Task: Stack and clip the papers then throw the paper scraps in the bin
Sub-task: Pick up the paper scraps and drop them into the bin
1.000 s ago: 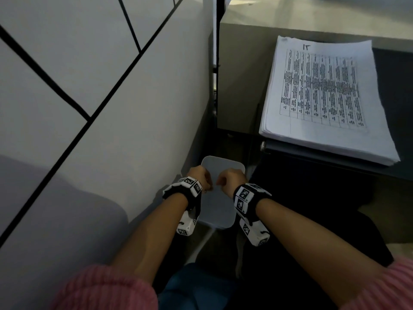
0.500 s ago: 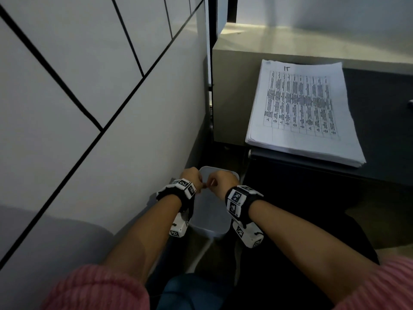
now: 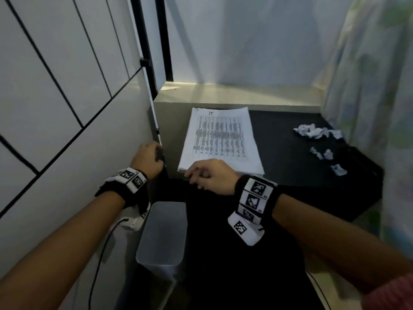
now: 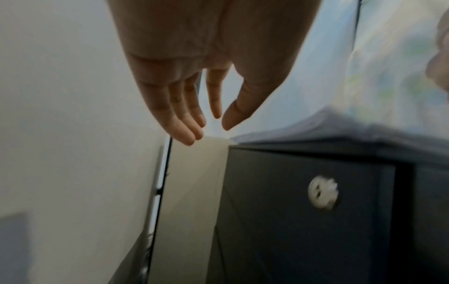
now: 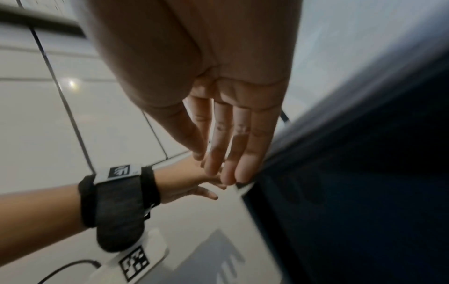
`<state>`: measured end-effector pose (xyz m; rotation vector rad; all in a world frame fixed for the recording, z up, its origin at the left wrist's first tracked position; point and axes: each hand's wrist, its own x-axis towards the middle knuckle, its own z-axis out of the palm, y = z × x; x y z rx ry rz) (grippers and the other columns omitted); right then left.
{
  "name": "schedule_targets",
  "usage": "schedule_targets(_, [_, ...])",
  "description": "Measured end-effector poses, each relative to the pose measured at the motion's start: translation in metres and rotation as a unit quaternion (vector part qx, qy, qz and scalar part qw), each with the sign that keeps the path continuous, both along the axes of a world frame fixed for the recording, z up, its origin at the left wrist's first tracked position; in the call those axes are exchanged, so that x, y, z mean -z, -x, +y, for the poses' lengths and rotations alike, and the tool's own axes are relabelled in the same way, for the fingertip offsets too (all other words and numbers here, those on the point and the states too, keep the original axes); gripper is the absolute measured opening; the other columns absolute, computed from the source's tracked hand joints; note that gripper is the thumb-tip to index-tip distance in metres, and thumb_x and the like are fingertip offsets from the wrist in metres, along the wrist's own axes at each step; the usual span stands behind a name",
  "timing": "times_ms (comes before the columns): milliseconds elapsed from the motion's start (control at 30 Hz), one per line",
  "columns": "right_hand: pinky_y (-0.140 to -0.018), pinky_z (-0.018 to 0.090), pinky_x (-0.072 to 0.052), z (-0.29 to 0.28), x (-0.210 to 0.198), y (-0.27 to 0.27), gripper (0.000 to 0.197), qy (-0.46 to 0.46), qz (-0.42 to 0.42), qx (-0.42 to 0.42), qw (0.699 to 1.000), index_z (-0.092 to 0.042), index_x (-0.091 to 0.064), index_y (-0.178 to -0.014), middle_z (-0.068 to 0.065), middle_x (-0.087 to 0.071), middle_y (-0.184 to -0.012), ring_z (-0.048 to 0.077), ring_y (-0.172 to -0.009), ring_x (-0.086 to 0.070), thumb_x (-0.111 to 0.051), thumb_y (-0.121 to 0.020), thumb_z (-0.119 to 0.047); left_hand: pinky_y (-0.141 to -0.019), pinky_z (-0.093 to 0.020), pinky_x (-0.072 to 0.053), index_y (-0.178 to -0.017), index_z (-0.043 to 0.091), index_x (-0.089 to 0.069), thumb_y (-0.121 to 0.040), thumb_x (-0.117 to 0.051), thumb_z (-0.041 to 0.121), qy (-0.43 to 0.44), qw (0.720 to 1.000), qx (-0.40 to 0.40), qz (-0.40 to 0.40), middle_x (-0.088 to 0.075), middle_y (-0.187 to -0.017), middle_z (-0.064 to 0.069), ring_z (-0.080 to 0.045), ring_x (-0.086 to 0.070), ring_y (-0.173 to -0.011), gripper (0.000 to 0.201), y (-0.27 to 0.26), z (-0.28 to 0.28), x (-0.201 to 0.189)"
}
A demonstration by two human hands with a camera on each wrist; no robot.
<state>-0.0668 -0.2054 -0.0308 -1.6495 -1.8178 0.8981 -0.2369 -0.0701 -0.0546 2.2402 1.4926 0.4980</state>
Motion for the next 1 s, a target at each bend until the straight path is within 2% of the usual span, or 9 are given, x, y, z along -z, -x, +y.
schedule_targets(100, [-0.064, 0.009, -0.046, -0.016, -0.026, -0.051, 0.023, -0.029, -0.050, 0.073, 0.996, -0.010, -0.069, -0.102, 0.008, -0.072, -0.094, 0.005, -0.065, -0.058, -0.054, -0.086, -0.004, -0.088, -0.038, -0.048, -0.112, 0.004, -0.061, -0.077, -0.058, 0.002, -0.047, 0.997, 0.053, -0.024, -0.058, -0.113, -0.022, -0.038, -0.060, -0.099, 0.035, -0.039, -0.013, -0.029])
schedule_targets(200, [-0.076, 0.023, -0.049, -0.030, -0.037, -0.108, 0.021, -0.027, -0.111, 0.154, 0.981, -0.015, -0.072, -0.097, 0.008, -0.073, -0.098, 0.019, -0.081, -0.065, -0.055, -0.086, -0.009, -0.086, -0.029, -0.045, -0.106, 0.008, -0.066, -0.082, -0.057, 0.005, -0.056, 0.989, 0.139, -0.007, -0.062, -0.111, -0.015, -0.029, -0.060, -0.098, 0.026, -0.088, -0.033, -0.048])
schedule_targets(367, [-0.085, 0.023, -0.048, -0.057, -0.030, -0.194, 0.021, 0.039, -0.225, 0.238, 0.944, -0.011, -0.075, -0.097, 0.008, -0.074, -0.104, 0.022, -0.098, -0.067, -0.060, -0.083, -0.009, -0.088, -0.026, -0.045, -0.109, 0.009, -0.069, -0.087, -0.051, 0.006, -0.043, 0.964, 0.260, 0.027, -0.067, -0.116, -0.010, -0.024, -0.061, -0.106, 0.029, -0.173, -0.072, -0.060])
schedule_targets(500, [-0.099, 0.029, -0.048, -0.073, -0.014, -0.225, 0.025, 0.120, -0.264, 0.256, 0.922, -0.016, -0.074, -0.103, 0.004, -0.072, -0.112, 0.019, -0.107, -0.065, -0.058, -0.084, -0.011, -0.095, -0.029, -0.045, -0.111, 0.009, -0.069, -0.087, -0.049, 0.005, -0.023, 0.945, 0.315, 0.081, -0.068, -0.119, -0.009, -0.026, -0.062, -0.111, 0.031, -0.234, -0.089, -0.058])
schedule_targets(633, [-0.112, 0.039, -0.033, -0.072, -0.002, -0.236, 0.034, 0.130, -0.274, 0.239, 0.923, -0.024, -0.072, -0.105, 0.001, -0.070, -0.115, 0.021, -0.115, -0.060, -0.053, -0.082, -0.009, -0.098, -0.036, -0.048, -0.115, 0.007, -0.066, -0.088, -0.050, 0.008, -0.002, 0.931, 0.327, 0.162, -0.065, -0.123, -0.015, -0.033, -0.060, -0.114, 0.031, -0.280, -0.088, -0.049])
schedule_targets(700, [-0.110, 0.040, -0.036, -0.068, 0.000, -0.238, 0.040, 0.119, -0.272, 0.216, 0.930, -0.025, -0.071, -0.108, 0.002, -0.068, -0.116, 0.022, -0.114, -0.059, -0.050, -0.081, -0.005, -0.103, -0.036, -0.045, -0.125, 0.006, -0.059, -0.091, -0.050, 0.010, 0.014, 0.918, 0.333, 0.217, -0.057, -0.133, -0.016, -0.033, -0.055, -0.121, 0.036, -0.298, -0.087, -0.045])
schedule_targets(767, [-0.102, 0.031, -0.043, -0.064, 0.000, -0.238, 0.045, 0.117, -0.287, 0.193, 0.931, -0.026, -0.068, -0.116, 0.005, -0.064, -0.120, 0.024, -0.114, -0.058, -0.047, -0.083, -0.003, -0.109, -0.034, -0.038, -0.135, 0.008, -0.050, -0.092, -0.050, 0.011, 0.029, 0.905, 0.337, 0.259, -0.048, -0.142, -0.013, -0.031, -0.048, -0.130, 0.043, -0.310, -0.085, -0.042])
schedule_targets(900, [-0.097, 0.027, -0.040, -0.057, -0.001, -0.239, 0.044, 0.112, -0.313, 0.168, 0.928, -0.025, -0.061, -0.124, 0.011, -0.055, -0.126, 0.028, -0.119, -0.053, -0.048, -0.087, -0.006, -0.102, -0.034, -0.044, -0.126, 0.006, -0.059, -0.093, -0.050, 0.013, 0.016, 0.899, 0.347, 0.265, -0.058, -0.131, -0.015, -0.032, -0.055, -0.122, 0.035, -0.321, -0.083, -0.035])
schedule_targets(1000, [-0.095, 0.025, -0.042, -0.054, -0.008, -0.246, 0.041, 0.108, -0.297, 0.181, 0.931, -0.021, -0.064, -0.121, 0.008, -0.061, -0.123, 0.024, -0.115, -0.057, -0.049, -0.086, -0.006, -0.099, -0.037, -0.048, -0.120, 0.005, -0.063, -0.089, -0.052, 0.013, 0.002, 0.895, 0.348, 0.278, -0.063, -0.125, -0.015, -0.033, -0.059, -0.116, 0.034, -0.323, -0.083, -0.029])
